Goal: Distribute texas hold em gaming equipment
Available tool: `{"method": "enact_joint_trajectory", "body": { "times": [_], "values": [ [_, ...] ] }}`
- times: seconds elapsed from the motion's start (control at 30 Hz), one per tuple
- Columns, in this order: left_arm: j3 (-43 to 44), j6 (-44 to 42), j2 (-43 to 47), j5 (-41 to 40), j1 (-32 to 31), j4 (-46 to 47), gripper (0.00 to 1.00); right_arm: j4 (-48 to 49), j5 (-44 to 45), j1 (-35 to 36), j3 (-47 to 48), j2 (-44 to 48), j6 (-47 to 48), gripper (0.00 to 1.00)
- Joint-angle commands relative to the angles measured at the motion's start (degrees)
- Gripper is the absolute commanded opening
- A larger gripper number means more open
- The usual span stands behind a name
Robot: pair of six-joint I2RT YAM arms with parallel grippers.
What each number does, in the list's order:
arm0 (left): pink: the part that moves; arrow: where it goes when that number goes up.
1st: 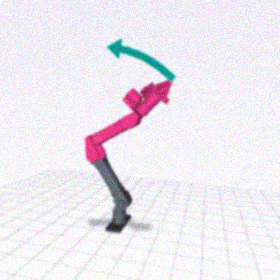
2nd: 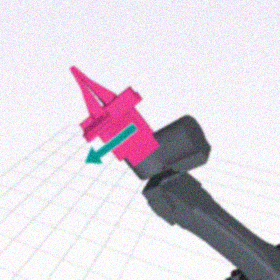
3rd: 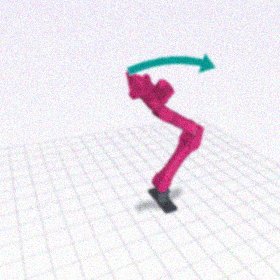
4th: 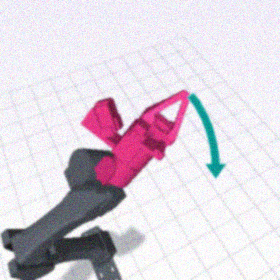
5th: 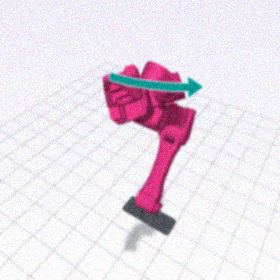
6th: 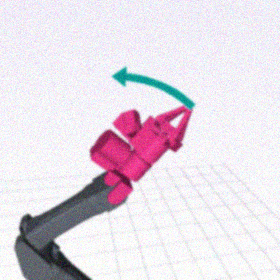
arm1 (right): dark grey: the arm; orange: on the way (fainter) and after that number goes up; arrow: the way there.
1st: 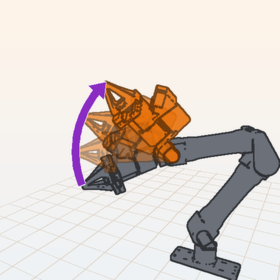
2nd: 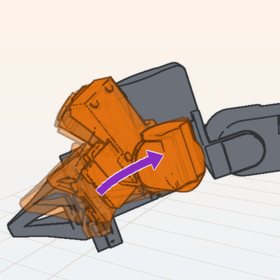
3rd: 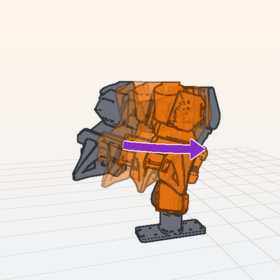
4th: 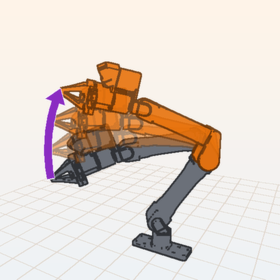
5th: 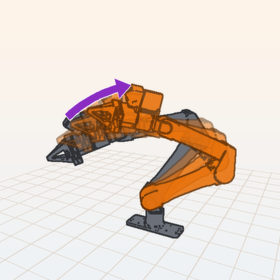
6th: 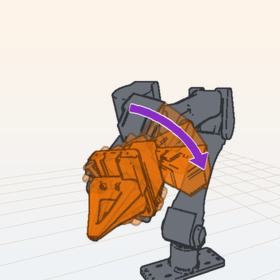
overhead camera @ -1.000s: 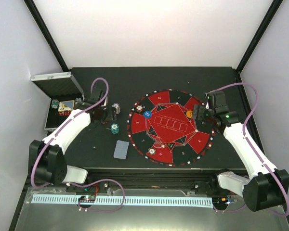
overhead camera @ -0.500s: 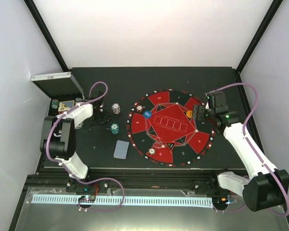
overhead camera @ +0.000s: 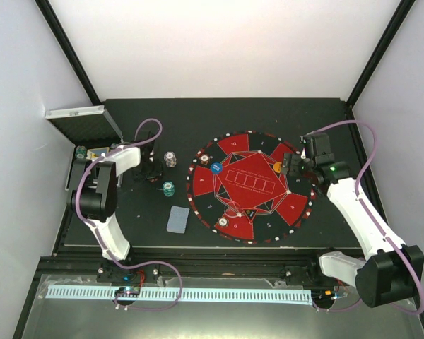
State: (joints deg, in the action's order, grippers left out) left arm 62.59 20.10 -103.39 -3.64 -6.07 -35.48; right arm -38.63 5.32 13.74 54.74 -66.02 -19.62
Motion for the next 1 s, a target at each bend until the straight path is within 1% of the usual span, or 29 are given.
{"method": "enact_joint_trajectory", "body": {
  "times": [0.0,0.7,0.87,0.97],
  "values": [
    [2.44,-0.43,-1.55,-0.4,0.27,1.0,0.68,0.4,0.04,-0.2,1.86,-0.49,0.19,0.98],
    [1.79,-0.8,-3.3,0.6,0.35,-0.67,0.42,0.75,0.04,-0.21,1.26,-0.67,0.14,0.98],
    [1.49,-0.89,-2.77,1.16,0.29,-0.83,0.37,0.7,0.19,-0.2,1.05,-0.21,0.19,0.98],
    [1.46,-0.61,-0.55,1.72,0.25,-1.21,0.36,0.4,0.54,-0.2,1.13,0.01,0.26,0.98]
  ]
}}
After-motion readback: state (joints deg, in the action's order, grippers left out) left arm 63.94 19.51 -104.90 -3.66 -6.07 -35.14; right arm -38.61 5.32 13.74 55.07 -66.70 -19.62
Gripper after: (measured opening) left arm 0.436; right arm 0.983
